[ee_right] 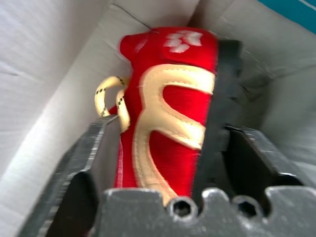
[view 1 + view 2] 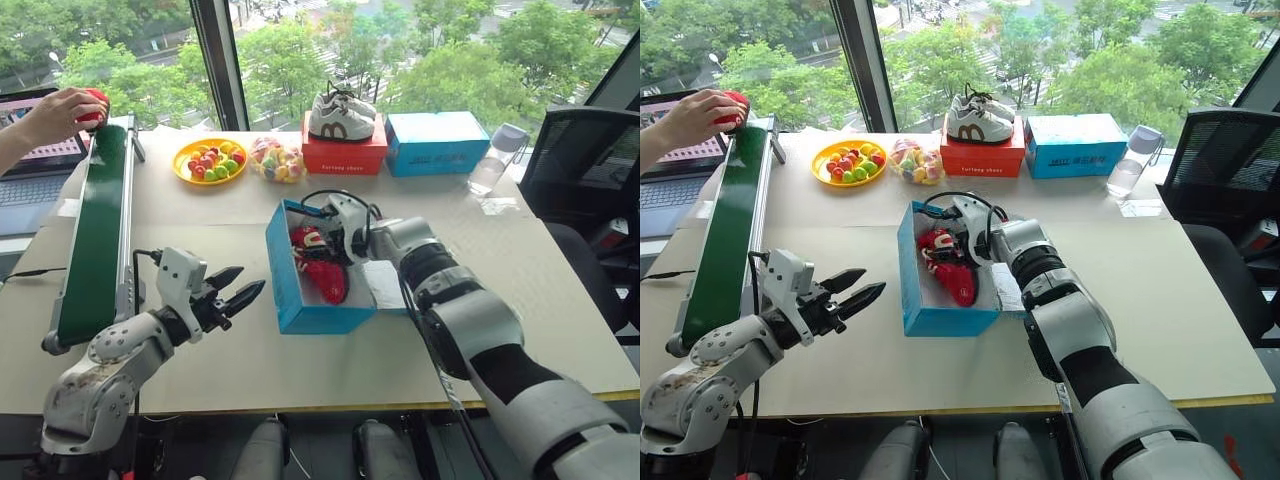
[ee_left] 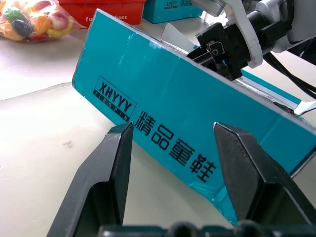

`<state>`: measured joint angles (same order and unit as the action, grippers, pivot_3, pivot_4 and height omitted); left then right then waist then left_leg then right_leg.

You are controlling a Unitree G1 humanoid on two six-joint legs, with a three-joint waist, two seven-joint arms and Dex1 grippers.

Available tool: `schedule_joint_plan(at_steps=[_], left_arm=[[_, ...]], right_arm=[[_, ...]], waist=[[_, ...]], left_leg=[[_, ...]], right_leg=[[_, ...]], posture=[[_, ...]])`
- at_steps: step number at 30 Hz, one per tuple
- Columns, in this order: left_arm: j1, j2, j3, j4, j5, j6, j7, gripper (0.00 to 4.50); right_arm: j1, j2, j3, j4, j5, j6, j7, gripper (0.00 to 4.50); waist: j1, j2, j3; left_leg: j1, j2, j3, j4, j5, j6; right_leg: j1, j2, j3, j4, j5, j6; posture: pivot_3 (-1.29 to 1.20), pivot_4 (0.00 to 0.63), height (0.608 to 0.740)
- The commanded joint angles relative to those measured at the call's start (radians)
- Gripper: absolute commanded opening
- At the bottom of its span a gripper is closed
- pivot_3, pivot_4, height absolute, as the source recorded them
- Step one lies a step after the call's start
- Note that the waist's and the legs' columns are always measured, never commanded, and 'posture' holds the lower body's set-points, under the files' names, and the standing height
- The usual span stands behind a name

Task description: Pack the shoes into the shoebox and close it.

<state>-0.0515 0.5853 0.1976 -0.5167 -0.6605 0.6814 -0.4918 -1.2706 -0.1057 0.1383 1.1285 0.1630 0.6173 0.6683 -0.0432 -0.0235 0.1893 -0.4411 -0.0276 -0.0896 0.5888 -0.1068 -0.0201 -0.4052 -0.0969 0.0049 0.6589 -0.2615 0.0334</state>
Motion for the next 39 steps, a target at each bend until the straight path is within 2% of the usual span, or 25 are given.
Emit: schedule_joint_plan(at_steps=[1,6,9,12,14,18,21,27,31,34,37,39], left_arm=[[-0.022,0.006,0.010,-0.012,0.010,-0.018,-0.004,2.74],[-0.048,-0.001,0.018,0.030,0.039,-0.037,0.009,2.74],[-0.093,-0.026,0.045,0.095,0.094,-0.078,0.071,2.74],[-0.139,-0.055,0.095,0.164,0.168,-0.120,0.179,2.74],[-0.166,-0.075,0.143,0.211,0.213,-0.143,0.267,2.74],[-0.184,-0.104,0.246,0.270,0.300,-0.139,0.451,2.74],[-0.178,-0.115,0.312,0.295,0.314,-0.096,0.521,2.74],[-0.147,-0.098,0.375,0.355,0.310,-0.028,0.531,2.74],[-0.146,-0.093,0.412,0.391,0.311,-0.017,0.541,2.74],[-0.152,-0.093,0.426,0.408,0.305,-0.027,0.536,3.44],[-0.150,-0.088,0.417,0.422,0.316,-0.030,0.528,4.44],[-0.148,-0.082,0.408,0.429,0.329,-0.036,0.527,4.44]], right_arm=[[-0.050,-0.005,-0.030,-0.128,-0.001,0.024,-0.001,4.46],[-0.021,-0.006,-0.021,-0.336,0.006,0.098,-0.006,4.46],[0.029,-0.008,-0.023,-0.524,0.028,0.187,-0.016,4.46],[0.098,-0.014,-0.023,-0.683,0.049,0.183,-0.004,4.46],[0.155,-0.016,-0.028,-0.820,0.097,0.186,0.040,4.46],[0.331,-0.047,-0.056,-1.181,0.294,0.184,0.206,4.46],[0.434,-0.088,-0.078,-1.337,0.405,0.234,0.254,4.46],[0.584,-0.181,-0.005,-1.418,0.366,0.177,0.234,4.46],[0.633,-0.182,0.000,-1.416,0.353,0.159,0.186,4.46],[0.652,-0.151,0.004,-1.402,0.339,0.134,0.131,4.50],[0.663,-0.131,0.013,-1.392,0.327,0.116,0.101,4.50],[0.669,-0.119,0.013,-1.389,0.325,0.110,0.086,4.50]], waist=[[0.000,0.000,0.000],[-0.001,0.000,0.000],[0.001,0.000,0.000],[0.002,0.000,0.000],[0.004,0.000,0.000],[0.004,-0.001,0.000],[0.003,-0.001,0.000],[0.005,-0.004,-0.002],[0.006,-0.004,-0.002],[0.007,-0.005,-0.003],[0.009,-0.005,-0.003],[0.011,-0.006,-0.003]], left_leg=[[0.000,0.001,0.001,0.000,0.000,0.000],[0.000,0.005,0.004,0.000,0.000,0.000],[0.000,0.005,0.005,0.000,0.000,-0.001],[0.000,0.006,0.005,0.000,0.000,-0.001],[0.000,0.006,0.006,0.001,0.000,-0.001],[0.000,0.006,0.006,0.000,-0.001,-0.001],[0.000,0.006,0.006,0.001,-0.002,-0.002],[0.003,0.008,0.008,0.002,-0.004,-0.005],[0.003,0.010,0.009,0.002,-0.004,-0.006],[0.003,0.010,0.009,0.002,-0.003,-0.005],[0.003,0.009,0.009,0.002,-0.003,-0.004],[0.002,0.009,0.009,0.002,-0.003,-0.005]], right_leg=[[0.000,0.001,0.000,0.000,0.000,0.000],[-0.002,0.004,0.003,0.000,0.001,-0.001],[-0.003,0.005,0.004,0.001,0.001,-0.002],[-0.003,0.005,0.004,0.001,0.001,-0.002],[-0.003,0.005,0.004,0.001,0.001,-0.001],[-0.003,0.005,0.004,0.001,0.001,-0.001],[-0.003,0.005,0.005,0.002,0.001,-0.001],[0.000,0.005,0.005,0.001,-0.001,0.004],[-0.001,0.006,0.005,0.001,0.000,0.003],[-0.001,0.006,0.005,0.000,0.000,0.003],[-0.001,0.005,0.005,-0.001,0.002,0.001],[-0.001,0.005,0.005,-0.001,0.002,0.000]], posture=[[0.00,0.150,0.736],[0.00,0.150,0.736],[0.00,0.150,0.736],[0.00,0.150,0.736],[0.00,0.150,0.736],[0.00,0.150,0.736],[0.00,0.150,0.736],[0.00,0.150,0.736],[0.00,0.150,0.736],[0.00,0.150,0.736],[0.00,0.150,0.736],[0.00,0.150,0.736]])
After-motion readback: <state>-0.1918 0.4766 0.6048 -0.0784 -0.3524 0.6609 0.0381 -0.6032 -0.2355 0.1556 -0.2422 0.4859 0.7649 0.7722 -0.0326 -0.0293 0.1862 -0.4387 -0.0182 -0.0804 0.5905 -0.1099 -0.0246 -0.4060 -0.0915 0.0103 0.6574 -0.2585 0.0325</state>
